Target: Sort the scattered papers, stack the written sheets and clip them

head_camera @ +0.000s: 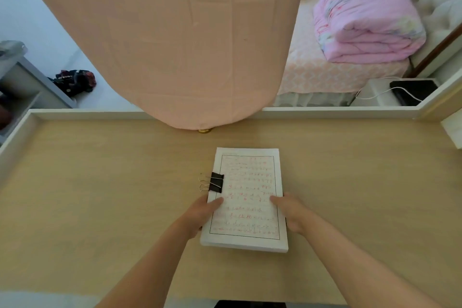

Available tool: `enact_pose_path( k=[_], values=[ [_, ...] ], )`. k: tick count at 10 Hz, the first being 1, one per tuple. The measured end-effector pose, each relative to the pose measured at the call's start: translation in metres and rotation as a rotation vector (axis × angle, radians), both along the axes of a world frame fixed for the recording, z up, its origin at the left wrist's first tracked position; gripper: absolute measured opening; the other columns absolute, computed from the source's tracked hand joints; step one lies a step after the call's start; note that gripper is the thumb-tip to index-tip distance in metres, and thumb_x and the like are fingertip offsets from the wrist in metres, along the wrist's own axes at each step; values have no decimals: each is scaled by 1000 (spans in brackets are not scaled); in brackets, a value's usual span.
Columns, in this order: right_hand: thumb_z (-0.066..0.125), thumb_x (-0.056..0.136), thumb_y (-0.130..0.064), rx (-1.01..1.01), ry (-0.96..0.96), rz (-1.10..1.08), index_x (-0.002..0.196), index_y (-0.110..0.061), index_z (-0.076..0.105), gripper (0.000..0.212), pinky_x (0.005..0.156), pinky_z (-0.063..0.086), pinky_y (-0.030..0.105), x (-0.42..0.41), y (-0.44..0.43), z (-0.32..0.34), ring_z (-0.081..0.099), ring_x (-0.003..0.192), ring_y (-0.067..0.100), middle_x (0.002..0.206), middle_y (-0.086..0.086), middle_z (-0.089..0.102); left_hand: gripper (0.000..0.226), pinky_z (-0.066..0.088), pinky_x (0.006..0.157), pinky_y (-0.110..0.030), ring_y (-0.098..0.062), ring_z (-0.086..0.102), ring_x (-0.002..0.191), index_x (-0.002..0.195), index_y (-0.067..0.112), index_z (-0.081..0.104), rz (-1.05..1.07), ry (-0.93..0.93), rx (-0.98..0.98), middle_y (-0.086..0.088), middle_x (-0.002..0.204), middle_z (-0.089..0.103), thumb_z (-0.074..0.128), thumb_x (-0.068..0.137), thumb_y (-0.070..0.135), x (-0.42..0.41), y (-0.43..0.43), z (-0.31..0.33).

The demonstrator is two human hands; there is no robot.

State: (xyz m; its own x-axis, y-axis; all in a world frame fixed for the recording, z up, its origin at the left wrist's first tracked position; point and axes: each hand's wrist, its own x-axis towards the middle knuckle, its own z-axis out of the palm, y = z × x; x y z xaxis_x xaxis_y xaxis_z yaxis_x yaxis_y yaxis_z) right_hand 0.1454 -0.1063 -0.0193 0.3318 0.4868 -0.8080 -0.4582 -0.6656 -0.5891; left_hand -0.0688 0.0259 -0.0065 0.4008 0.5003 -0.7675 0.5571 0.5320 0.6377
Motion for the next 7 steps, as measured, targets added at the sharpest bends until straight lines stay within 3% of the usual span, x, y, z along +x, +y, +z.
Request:
enact_pose_path(
  k=[1,2,3,4,5,6,7],
  values=[
    [52,97,-12,-120,-221,43,131,-14,51,34,74,57,36,-10,8,-21,64,97,23,120,5,65,24,56,71,-34,-17,68,92,122,21,54,-86,94,36,3,109,69,55,99,27,-3,-3,-14],
    [52,86,-12,-234,-445,98,125,-19,56,40,77,56,36,-16,10,-32,61,96,23,122,7,58,39,52,65,-27,-20,64,99,126,14,44,-227,199,147,-1,116,62,61,91,19,-5,-3,-25],
    [53,80,-14,-235,-531,141,114,-25,62,37,87,56,42,-16,8,-34,57,105,26,121,5,55,55,48,87,-29,-15,54,105,124,12,41,-375,313,324,-3,125,52,68,80,32,-9,-5,-38],
    [56,82,-16,-162,-448,124,110,-28,61,30,83,58,42,-15,6,-17,63,100,22,118,1,59,50,41,93,-30,-17,46,108,131,12,43,-436,359,410,-5,128,44,63,89,30,-9,-6,-34],
    [54,91,-12,-75,-338,176,118,-26,63,32,72,55,31,-16,-2,15,66,95,14,118,-2,68,44,50,93,-35,-18,54,103,131,15,53,-458,348,379,-5,125,52,58,91,32,-12,-5,-25],
    [53,97,-15,-27,-315,224,126,-23,57,30,77,48,25,-7,-6,51,62,98,12,126,-5,62,44,52,88,-33,-18,61,99,128,10,56,-516,367,319,-7,125,58,53,95,39,-18,-2,-1],
    [57,97,-26,67,-426,135,145,-23,45,50,105,43,36,17,-1,93,55,121,19,143,-1,52,52,41,99,-35,-20,58,117,132,14,55,-484,371,442,-7,133,58,50,95,50,-27,12,34]
  ],
)
